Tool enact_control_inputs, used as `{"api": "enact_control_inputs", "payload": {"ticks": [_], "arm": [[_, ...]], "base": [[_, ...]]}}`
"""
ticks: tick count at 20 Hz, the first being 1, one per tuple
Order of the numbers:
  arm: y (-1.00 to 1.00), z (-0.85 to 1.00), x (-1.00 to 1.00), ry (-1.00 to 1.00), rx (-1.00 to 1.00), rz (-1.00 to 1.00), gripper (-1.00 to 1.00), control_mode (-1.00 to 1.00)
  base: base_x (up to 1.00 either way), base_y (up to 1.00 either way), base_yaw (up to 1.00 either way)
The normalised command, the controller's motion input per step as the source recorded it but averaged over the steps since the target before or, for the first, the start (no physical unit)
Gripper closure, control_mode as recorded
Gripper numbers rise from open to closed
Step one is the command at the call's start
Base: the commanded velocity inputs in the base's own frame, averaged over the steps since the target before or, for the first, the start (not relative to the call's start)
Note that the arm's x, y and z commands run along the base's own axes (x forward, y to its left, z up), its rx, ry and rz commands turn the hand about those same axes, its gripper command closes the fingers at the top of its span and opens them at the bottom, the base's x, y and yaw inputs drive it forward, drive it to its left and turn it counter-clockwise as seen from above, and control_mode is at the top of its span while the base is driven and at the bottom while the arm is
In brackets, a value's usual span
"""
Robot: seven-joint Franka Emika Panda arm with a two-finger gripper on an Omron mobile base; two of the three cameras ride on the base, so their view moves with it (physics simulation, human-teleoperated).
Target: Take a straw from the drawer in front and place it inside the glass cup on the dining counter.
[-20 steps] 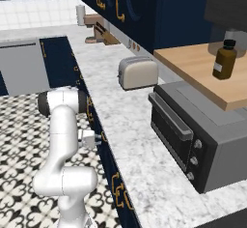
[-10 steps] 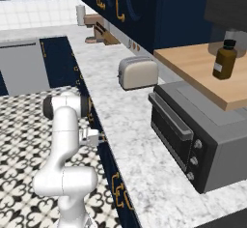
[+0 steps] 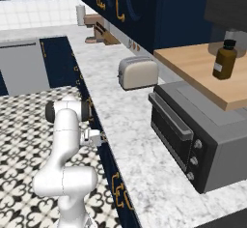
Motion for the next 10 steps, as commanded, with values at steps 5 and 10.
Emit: {"api": "enact_control_inputs", "payload": {"ticks": [5,10], "arm": [[0.09,-0.01,0.0,0.0,-0.01,0.0,1.0,-1.0],[0.57,0.0,-0.1,0.0,0.0,0.05,1.0,-1.0]], "base": [[0.0,0.0,0.0],[0.0,0.0,0.0]]}}
